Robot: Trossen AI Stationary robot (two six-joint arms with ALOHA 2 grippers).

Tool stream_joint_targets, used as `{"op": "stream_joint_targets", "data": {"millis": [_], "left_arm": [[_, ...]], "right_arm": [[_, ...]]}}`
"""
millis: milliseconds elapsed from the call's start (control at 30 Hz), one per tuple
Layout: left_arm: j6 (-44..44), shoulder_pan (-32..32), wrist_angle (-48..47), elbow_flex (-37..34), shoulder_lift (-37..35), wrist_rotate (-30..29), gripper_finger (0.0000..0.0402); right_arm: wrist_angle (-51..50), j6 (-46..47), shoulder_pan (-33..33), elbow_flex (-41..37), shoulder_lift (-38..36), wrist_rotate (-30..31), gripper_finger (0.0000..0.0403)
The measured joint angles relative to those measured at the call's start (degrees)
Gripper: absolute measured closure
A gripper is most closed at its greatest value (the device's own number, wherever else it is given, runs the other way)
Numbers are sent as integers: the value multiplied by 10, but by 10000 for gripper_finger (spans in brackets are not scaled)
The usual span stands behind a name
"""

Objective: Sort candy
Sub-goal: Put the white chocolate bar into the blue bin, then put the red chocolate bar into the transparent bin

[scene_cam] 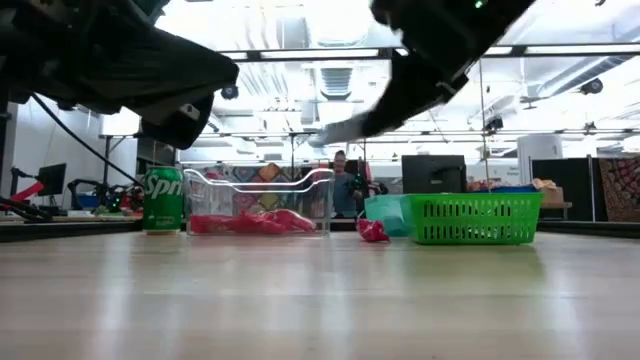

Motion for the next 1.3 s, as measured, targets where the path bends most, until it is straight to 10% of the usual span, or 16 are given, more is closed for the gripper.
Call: {"op": "stream_joint_targets", "data": {"millis": [233, 567, 1100, 1300], "left_arm": [[1, 1, -1, 10, 3, -32, 401], [16, 2, 0, 14, 3, -78, 402], [16, 10, -1, 14, 4, -92, 402], [4, 11, 0, 14, 4, -93, 402]], "right_arm": [[-236, 57, -212, -2, -121, 2, 385], [-122, -55, -463, -17, -94, -133, 363], [-80, -83, -501, -16, -63, -178, 271], [-80, -81, -467, -16, -93, -378, 271]]}}
